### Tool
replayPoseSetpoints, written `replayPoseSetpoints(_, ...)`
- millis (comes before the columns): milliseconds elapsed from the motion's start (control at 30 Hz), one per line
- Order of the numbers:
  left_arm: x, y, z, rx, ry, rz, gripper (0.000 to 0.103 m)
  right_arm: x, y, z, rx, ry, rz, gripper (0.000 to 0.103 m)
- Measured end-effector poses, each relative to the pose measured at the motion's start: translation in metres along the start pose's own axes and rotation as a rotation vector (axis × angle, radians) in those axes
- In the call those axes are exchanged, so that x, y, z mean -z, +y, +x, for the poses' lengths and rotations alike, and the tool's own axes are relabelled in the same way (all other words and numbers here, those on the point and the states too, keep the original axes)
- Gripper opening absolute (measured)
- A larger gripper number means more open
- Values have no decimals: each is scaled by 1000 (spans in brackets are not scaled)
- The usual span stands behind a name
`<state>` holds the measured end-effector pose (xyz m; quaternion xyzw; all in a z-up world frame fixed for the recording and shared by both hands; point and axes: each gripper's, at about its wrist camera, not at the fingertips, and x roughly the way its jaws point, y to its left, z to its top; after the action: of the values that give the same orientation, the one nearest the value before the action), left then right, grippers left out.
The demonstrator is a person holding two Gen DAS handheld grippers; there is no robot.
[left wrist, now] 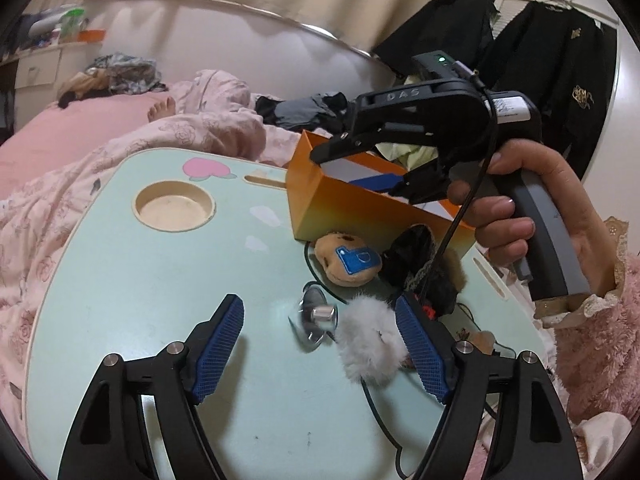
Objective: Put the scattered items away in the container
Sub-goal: 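Grasp the clear plastic bag with the right gripper and set it down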
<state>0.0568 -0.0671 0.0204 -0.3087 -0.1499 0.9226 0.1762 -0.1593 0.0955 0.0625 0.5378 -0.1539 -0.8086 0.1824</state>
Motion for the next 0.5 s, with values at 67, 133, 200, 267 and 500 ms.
replayPoseSetpoints(67, 1, -1, 1, -1, 5, 6, 78, -1, -5, -3, 5, -13, 9, 56)
replayPoseSetpoints(133, 1, -1, 0, 1, 4, 9, 78, -4, -9, -5, 5, -12, 28, 56)
replayPoseSetpoints(200, 1, -1, -1, 6, -1, 8, 78, -7, -14, -9, 4, -40, 61, 56)
replayPoseSetpoints(267, 1, 1, -1, 9, 2, 4, 78, -10, -17, -10, 29, -37, 64, 56)
replayPoseSetpoints(500, 0, 5, -1, 18, 11, -12, 78, -27, -15, 25, 40, 198, -18, 56)
